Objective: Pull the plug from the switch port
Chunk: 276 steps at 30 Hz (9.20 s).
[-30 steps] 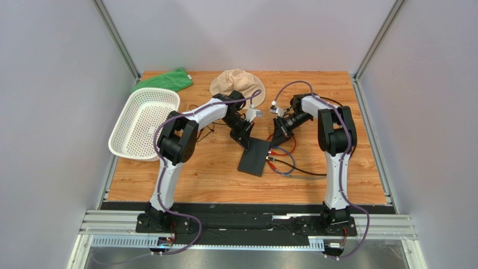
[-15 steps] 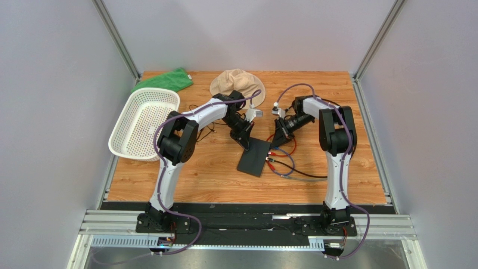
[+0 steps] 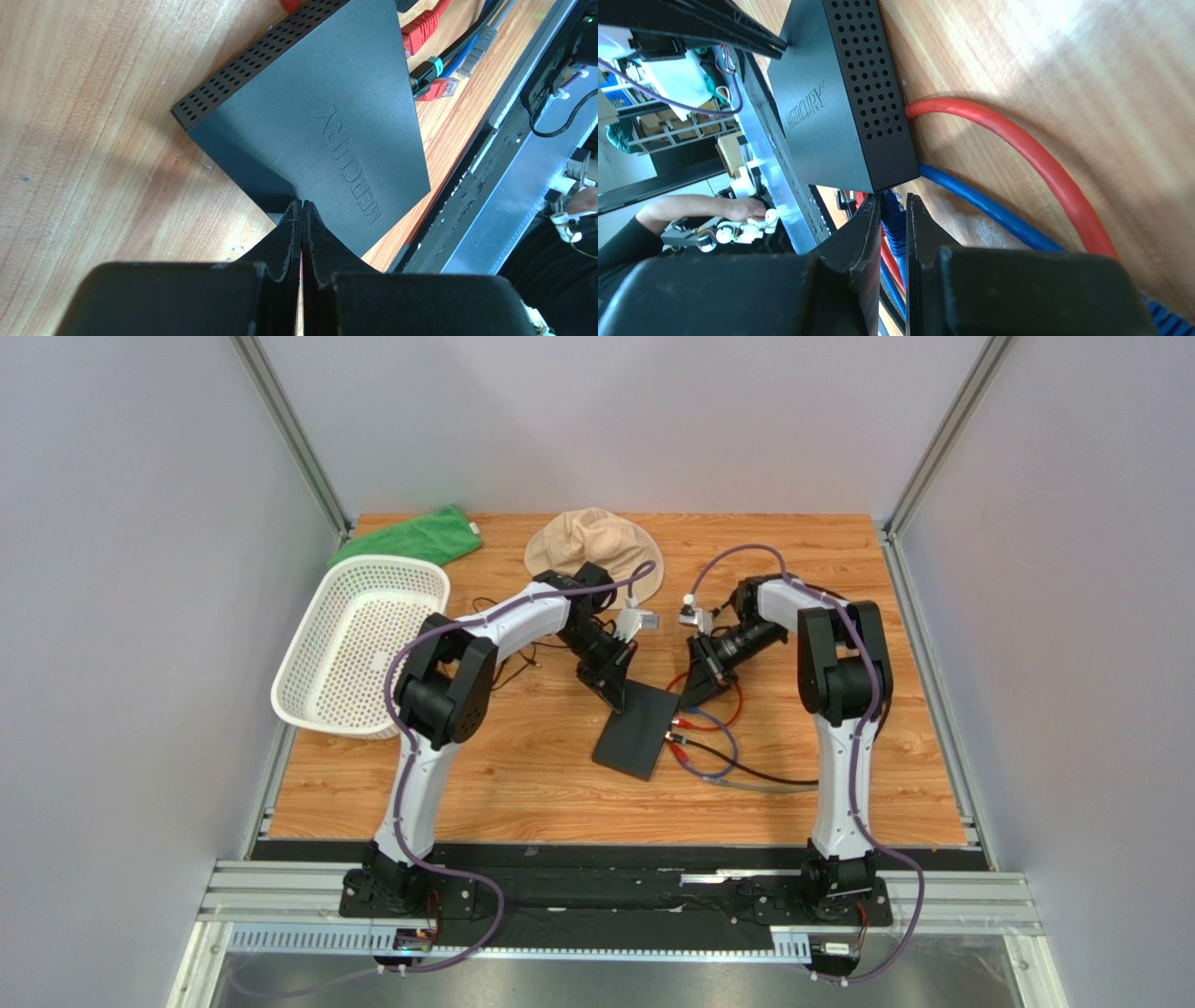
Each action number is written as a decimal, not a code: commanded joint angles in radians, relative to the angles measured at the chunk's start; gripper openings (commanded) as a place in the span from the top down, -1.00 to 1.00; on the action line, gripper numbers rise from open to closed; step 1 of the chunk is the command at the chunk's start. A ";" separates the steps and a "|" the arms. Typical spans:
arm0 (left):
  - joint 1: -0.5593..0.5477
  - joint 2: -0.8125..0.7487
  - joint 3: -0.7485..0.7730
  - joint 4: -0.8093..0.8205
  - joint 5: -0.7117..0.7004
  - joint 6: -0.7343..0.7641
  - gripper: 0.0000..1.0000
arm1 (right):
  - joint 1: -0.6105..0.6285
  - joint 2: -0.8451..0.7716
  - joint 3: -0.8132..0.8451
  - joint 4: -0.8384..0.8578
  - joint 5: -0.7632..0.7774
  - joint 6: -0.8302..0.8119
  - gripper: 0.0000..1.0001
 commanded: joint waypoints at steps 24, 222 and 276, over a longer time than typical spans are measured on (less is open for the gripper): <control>-0.004 0.045 -0.013 0.046 -0.126 0.044 1.00 | -0.239 -0.117 0.134 -0.101 0.175 -0.061 0.71; -0.031 -0.011 0.075 -0.063 -0.061 0.119 1.00 | -0.305 -0.265 0.009 0.231 0.346 0.180 0.22; -0.047 -0.303 -0.228 0.019 -0.295 0.090 0.06 | 0.027 -0.157 0.007 0.175 -0.047 0.128 -0.36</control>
